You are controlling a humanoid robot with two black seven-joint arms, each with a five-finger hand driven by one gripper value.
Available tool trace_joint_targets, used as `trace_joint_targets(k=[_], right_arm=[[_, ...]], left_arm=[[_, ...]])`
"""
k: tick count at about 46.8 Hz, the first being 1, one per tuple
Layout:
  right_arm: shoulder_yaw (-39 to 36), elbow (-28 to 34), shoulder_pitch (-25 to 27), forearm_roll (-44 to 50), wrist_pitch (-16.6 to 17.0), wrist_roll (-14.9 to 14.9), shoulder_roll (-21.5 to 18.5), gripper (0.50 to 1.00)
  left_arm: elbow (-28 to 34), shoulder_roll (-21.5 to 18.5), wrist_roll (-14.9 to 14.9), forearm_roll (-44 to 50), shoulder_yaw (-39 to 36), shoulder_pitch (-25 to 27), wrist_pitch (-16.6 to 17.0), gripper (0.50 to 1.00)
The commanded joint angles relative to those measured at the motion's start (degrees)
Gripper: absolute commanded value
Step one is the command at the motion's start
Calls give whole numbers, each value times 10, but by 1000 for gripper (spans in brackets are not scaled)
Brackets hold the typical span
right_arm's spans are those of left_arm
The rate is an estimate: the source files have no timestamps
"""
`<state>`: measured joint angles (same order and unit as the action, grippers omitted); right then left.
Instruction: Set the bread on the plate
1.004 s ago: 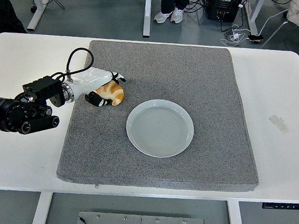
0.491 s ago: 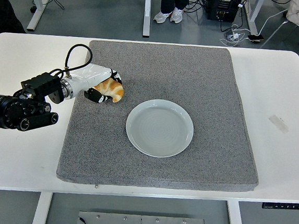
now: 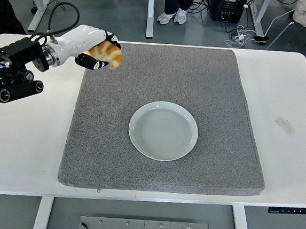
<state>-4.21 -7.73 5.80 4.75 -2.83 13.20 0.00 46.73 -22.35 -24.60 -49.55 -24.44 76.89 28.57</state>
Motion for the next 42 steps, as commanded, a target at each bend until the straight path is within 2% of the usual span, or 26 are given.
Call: trace_joint_targets(k=[1,26,36,42], right_arm=[[0,0,0,0,0,0,0,1000],[0,0,0,0,0,0,0,1000],[0,0,0,0,0,0,0,1000],[0,0,0,0,0,0,0,1000]], left_arm=[[13,-11,-9,0,15,8,0,500],[115,-30,-3,-47,50,50,-1,500],[194,-32,-1,-99,52,71,-1,500],[204,-26,7,-110,58,71,-1,500]])
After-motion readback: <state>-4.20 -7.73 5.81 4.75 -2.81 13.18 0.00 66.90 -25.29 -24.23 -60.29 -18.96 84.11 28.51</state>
